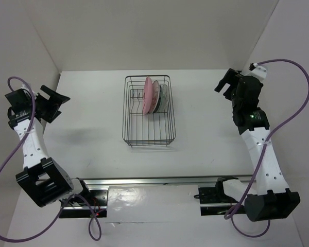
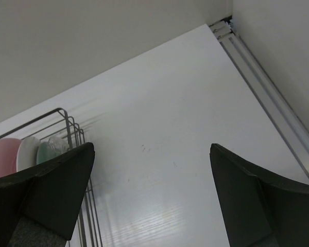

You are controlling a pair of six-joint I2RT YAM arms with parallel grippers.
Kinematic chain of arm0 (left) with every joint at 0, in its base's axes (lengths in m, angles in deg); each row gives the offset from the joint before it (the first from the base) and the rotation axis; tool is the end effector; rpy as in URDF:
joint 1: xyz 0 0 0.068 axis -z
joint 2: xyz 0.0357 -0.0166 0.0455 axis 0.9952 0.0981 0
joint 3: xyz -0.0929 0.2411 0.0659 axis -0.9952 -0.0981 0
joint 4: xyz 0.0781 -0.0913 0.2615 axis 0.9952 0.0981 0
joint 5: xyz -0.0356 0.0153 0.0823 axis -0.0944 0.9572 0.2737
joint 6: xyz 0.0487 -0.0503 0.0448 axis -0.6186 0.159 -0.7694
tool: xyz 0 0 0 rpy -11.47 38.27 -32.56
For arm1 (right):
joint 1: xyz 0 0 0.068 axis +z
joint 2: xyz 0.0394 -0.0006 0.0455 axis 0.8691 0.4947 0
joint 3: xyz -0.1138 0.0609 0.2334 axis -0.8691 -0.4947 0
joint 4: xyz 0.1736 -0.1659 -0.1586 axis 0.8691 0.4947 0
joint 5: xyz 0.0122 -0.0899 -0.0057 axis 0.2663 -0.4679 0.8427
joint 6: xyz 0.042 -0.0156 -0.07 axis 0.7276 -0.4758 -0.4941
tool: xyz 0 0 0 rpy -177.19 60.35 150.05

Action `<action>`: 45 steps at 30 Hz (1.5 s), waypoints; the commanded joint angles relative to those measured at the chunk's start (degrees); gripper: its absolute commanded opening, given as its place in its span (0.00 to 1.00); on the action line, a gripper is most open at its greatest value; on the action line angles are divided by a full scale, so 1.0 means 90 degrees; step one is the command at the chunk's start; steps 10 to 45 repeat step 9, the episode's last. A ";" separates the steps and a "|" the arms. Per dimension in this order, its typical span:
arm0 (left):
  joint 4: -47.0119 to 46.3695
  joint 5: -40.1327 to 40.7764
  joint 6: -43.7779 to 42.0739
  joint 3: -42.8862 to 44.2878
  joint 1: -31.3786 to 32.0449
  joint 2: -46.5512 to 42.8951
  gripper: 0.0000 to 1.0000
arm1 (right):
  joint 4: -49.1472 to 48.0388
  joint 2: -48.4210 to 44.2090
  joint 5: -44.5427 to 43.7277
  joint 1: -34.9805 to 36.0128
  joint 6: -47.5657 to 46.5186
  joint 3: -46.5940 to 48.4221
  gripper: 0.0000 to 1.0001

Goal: Load the plates into the dish rack

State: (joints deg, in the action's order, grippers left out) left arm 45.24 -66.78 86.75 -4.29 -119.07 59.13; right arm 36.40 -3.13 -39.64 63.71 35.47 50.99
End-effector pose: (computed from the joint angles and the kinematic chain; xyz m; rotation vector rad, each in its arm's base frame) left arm 0.2998 0.1635 0.3124 -0.9874 1.8972 -0.5810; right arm 0.3011 -0.0026 0.3972 0.4528 1.7623 0.0244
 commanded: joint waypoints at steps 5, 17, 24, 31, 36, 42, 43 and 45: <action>-0.0092 0.0091 -0.0046 -0.0057 -0.0002 -0.0170 0.99 | -0.0267 0.0323 -0.0284 -0.0021 -0.0092 -0.0051 1.00; -0.0092 0.0101 -0.0046 -0.0057 -0.0002 -0.0170 0.99 | -0.0267 0.0440 -0.0353 -0.0021 -0.0092 0.0066 1.00; -0.0092 0.0101 -0.0046 -0.0057 -0.0002 -0.0170 0.99 | -0.0267 0.0440 -0.0353 -0.0021 -0.0092 0.0066 1.00; -0.0092 0.0101 -0.0046 -0.0057 -0.0002 -0.0170 0.99 | -0.0267 0.0440 -0.0353 -0.0021 -0.0092 0.0066 1.00; -0.0092 0.0101 -0.0046 -0.0057 -0.0002 -0.0170 0.99 | -0.0267 0.0440 -0.0353 -0.0021 -0.0092 0.0066 1.00; -0.0092 0.0101 -0.0046 -0.0057 -0.0002 -0.0170 0.99 | -0.0267 0.0440 -0.0353 -0.0021 -0.0092 0.0066 1.00; -0.0092 0.0101 -0.0046 -0.0057 -0.0002 -0.0170 0.99 | -0.0267 0.0440 -0.0353 -0.0021 -0.0092 0.0066 1.00; -0.0092 0.0101 -0.0046 -0.0057 -0.0002 -0.0170 0.99 | -0.0267 0.0440 -0.0353 -0.0021 -0.0092 0.0066 1.00</action>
